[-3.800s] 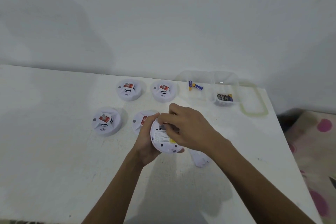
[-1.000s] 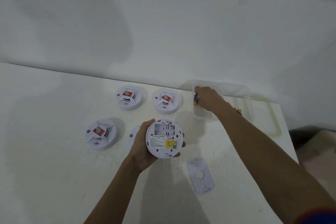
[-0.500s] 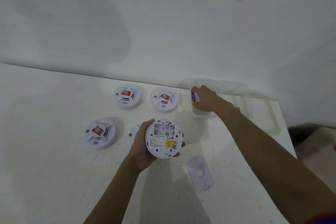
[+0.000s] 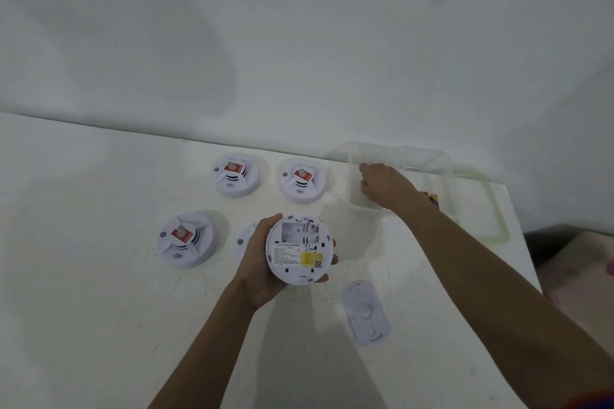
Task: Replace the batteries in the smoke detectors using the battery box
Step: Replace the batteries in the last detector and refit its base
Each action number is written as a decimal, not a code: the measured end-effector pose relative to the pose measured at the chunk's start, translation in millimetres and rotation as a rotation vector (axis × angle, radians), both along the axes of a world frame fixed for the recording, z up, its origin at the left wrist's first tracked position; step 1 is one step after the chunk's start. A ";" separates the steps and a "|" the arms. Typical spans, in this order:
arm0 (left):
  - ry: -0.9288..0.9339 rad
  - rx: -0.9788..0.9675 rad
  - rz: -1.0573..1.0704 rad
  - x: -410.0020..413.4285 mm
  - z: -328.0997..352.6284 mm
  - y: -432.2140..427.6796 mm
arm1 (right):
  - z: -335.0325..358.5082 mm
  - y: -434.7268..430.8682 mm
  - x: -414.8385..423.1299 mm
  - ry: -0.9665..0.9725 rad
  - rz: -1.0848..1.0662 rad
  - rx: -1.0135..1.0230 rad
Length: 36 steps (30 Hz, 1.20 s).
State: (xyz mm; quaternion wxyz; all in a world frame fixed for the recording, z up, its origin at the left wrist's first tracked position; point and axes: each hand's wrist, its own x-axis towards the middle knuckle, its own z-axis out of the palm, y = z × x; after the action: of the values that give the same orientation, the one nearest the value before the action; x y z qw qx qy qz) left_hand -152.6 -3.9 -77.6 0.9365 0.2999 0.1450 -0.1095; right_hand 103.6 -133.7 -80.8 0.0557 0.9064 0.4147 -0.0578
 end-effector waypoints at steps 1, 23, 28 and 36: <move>-0.002 -0.003 -0.002 -0.7 0.1 0.1 | 1.1 -1.4 -1.0 0.008 -0.026 0.046; -0.127 0.201 0.160 -10.3 14.8 -17.2 | 95.0 -22.3 -185.6 0.295 0.226 0.761; -0.034 0.215 0.200 -15.2 22.8 -20.9 | 95.4 -18.4 -184.8 0.121 0.381 0.670; -0.024 0.094 0.177 -22.6 19.8 -19.6 | 96.3 -17.6 -178.2 0.092 0.508 0.478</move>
State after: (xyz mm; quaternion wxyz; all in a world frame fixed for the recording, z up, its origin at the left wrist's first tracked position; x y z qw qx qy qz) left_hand -175.2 -23.4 -57.8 0.9291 0.3308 0.1646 -0.0158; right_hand -74.6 -151.3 15.4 -0.1643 0.7580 0.6310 0.0160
